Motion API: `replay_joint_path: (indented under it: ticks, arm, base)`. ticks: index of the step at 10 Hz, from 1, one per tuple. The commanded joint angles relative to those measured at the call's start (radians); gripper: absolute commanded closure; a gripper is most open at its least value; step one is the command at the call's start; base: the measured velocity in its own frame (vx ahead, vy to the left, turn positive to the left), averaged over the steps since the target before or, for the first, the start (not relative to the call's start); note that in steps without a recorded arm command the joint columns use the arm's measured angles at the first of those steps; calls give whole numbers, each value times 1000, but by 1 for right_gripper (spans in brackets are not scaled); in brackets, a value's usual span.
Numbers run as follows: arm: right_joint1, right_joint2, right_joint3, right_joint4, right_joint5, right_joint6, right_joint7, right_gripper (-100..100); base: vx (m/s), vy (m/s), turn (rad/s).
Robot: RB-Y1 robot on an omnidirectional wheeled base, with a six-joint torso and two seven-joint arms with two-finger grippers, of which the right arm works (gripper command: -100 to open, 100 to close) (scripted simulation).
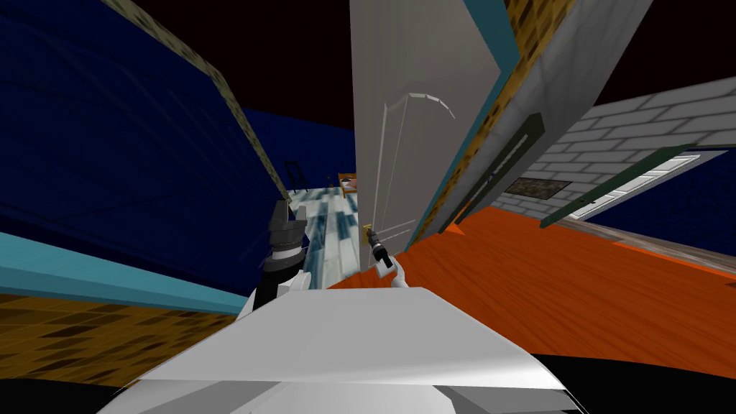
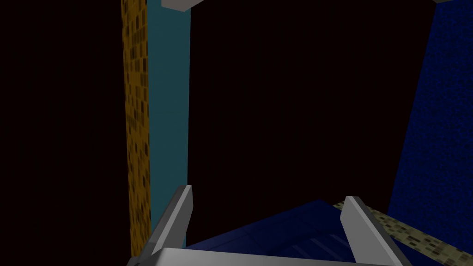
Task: Push the door open
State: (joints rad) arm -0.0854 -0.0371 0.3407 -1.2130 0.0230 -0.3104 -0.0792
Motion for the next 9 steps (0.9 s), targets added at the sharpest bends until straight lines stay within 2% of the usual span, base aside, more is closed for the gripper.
replay_joint_path:
  ticks: [1,2,9]
  arm:
    - [6,-1,2,2,0,0,0,100]
    - [-2,-11,-17,3,-2,0,4,100]
    - [-8,-33,-77,13,-8,2,18,100]
  base:
    - [0,0,0]
    - [82,72,-30]
    - [141,113,-51]
